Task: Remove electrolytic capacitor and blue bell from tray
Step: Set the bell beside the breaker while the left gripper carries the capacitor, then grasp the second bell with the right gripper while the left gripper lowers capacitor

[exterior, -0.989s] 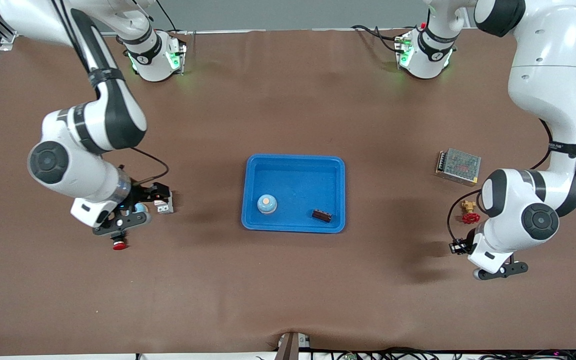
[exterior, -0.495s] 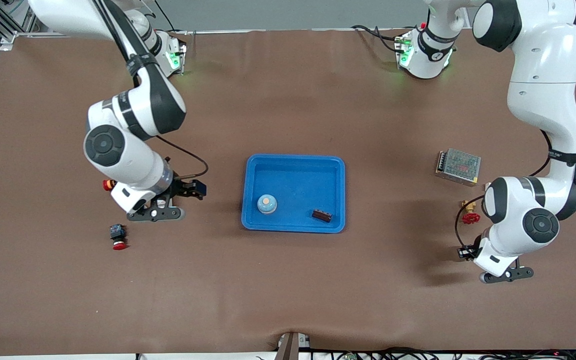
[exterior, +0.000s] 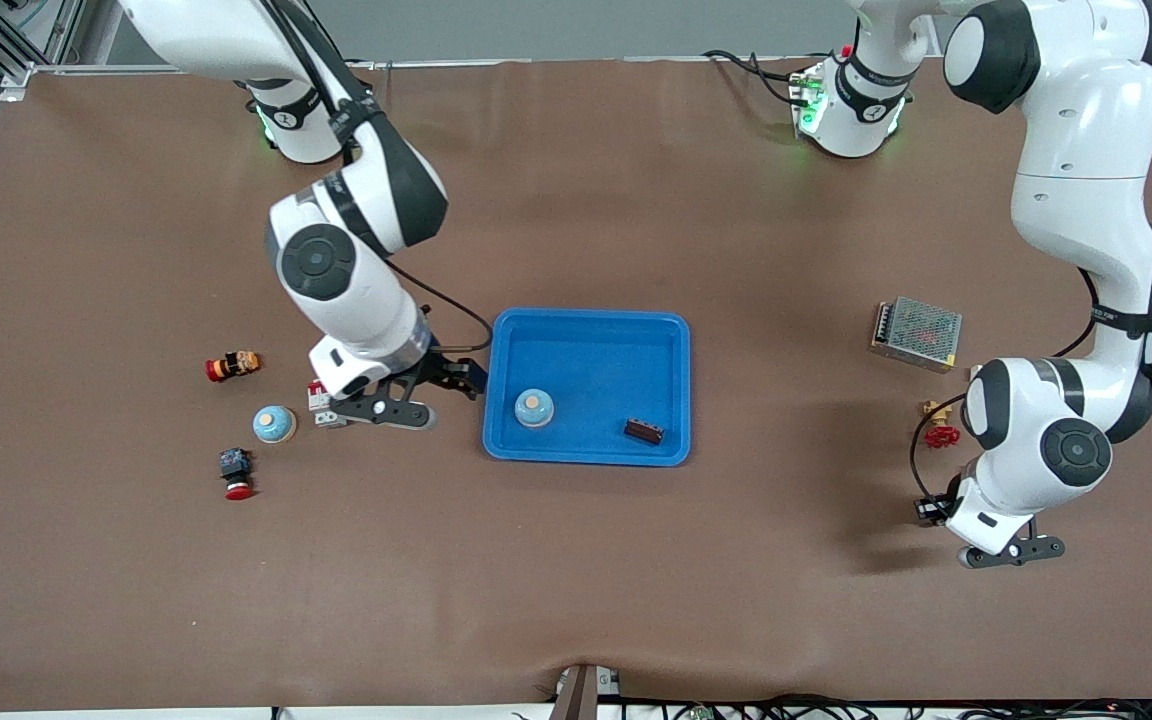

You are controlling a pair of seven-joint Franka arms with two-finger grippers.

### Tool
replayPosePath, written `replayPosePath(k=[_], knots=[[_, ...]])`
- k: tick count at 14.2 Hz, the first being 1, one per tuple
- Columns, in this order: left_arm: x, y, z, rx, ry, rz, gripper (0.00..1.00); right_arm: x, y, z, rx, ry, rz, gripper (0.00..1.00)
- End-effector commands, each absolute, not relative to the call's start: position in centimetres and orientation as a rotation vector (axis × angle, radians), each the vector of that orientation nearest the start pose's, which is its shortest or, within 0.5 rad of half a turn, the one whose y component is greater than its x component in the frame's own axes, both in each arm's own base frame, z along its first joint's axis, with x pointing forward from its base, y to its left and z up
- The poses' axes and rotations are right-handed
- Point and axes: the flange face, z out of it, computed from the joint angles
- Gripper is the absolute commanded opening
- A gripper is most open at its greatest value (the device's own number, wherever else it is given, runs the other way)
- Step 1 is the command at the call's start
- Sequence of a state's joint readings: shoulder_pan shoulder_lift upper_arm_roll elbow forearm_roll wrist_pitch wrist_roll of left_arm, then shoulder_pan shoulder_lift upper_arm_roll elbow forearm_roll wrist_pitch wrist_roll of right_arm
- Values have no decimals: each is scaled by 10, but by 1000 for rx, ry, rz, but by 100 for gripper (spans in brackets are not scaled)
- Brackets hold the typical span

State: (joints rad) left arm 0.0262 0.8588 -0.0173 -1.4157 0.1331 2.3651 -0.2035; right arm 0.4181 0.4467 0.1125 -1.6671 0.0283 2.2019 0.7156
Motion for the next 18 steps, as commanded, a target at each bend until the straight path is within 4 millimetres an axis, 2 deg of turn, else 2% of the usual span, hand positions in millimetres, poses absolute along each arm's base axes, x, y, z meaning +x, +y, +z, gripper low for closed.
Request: replayPosePath(k=[1,5,7,9,10,11,14,18], knots=[[742,16,187,-3037,-165,-198,0,585,366,336,-3002,395,-29,100],[742,18,184,-3036,-161,-195,0,581,398,315,-2992,466,-7,100],[741,25,184,-3033,-117,-191,0,578,410,307,-2994,478,-3,100],[742,27,185,-3034,-118,-193,0,579,412,301,-2997,481,-1,100],[742,27,185,-3034,-121,-193,13,581,411,298,-2998,485,-3,100],[742,27,185,-3034,-121,-193,53,582,410,294,-2996,487,-7,100],[741,26,184,-3034,-137,-194,55,583,413,280,-2988,484,-18,100],[742,26,184,-3034,-138,-210,97,580,420,262,-2992,468,-22,100]])
